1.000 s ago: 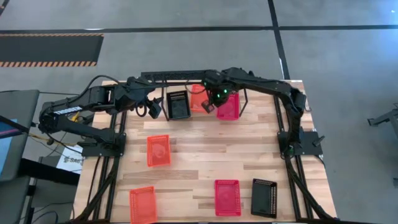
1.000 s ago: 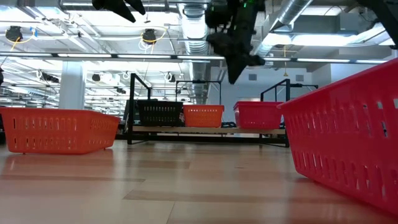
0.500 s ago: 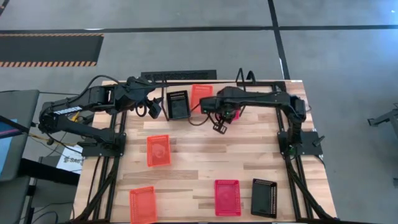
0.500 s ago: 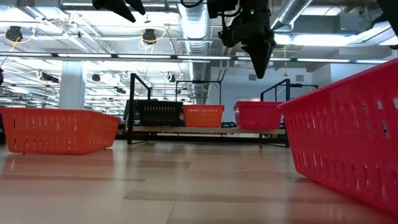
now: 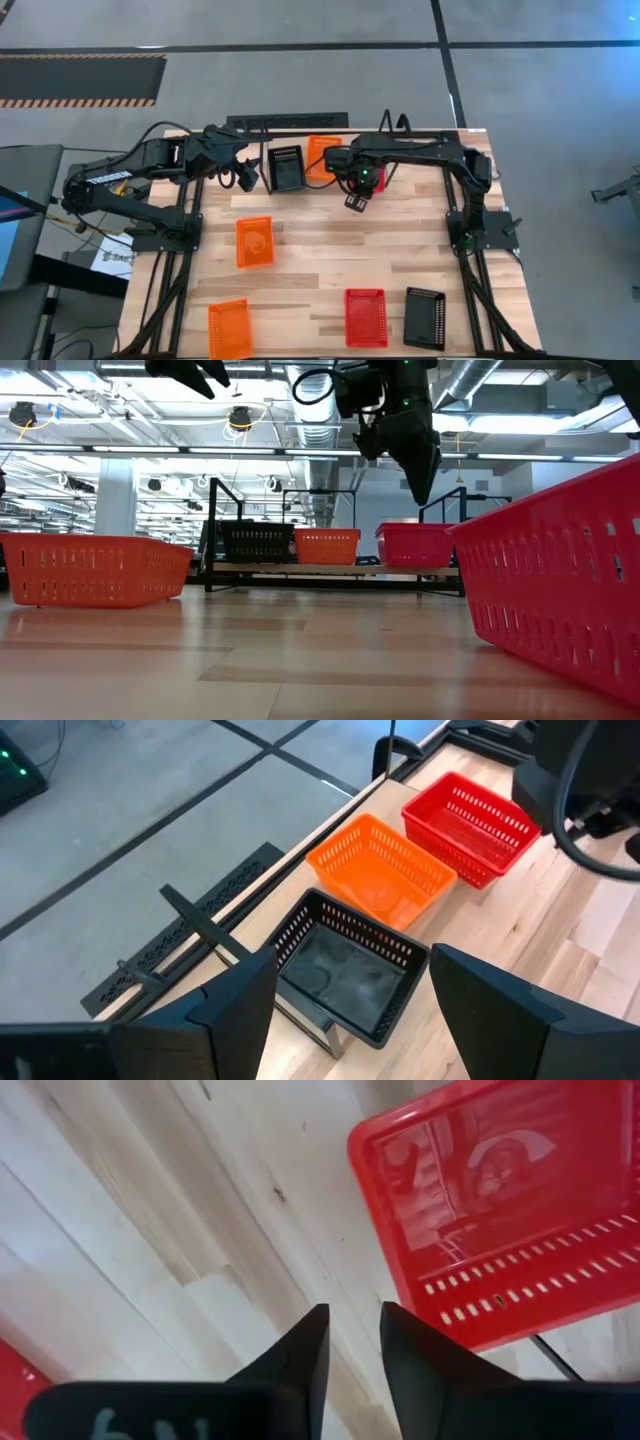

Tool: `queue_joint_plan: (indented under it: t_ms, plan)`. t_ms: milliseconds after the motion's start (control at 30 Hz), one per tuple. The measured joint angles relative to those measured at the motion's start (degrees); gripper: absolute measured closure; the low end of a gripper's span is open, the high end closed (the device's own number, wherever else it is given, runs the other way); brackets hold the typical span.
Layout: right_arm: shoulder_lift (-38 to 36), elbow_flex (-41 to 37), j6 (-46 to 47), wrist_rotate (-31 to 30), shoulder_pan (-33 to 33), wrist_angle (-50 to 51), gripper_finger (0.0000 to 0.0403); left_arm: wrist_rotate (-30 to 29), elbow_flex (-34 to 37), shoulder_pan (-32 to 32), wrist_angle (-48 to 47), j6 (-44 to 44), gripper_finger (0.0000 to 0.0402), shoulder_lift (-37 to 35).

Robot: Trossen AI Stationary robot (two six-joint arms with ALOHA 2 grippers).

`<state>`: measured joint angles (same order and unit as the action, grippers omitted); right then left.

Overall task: Stack baskets on shelf by color
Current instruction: Stack the top red bin on top of the other red bin on the shelf

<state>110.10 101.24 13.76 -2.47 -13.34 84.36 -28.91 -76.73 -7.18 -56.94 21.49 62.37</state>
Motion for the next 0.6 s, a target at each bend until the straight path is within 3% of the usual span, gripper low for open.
queue_joint_plan:
  t_ms: [600]
  plan:
    - [1.0, -3.3, -9.6, -0.7, -1.8, -7.6, 0.0245, 0.1, 0.0, 0.0, -0.9, 1.7, 0.0150, 0.0]
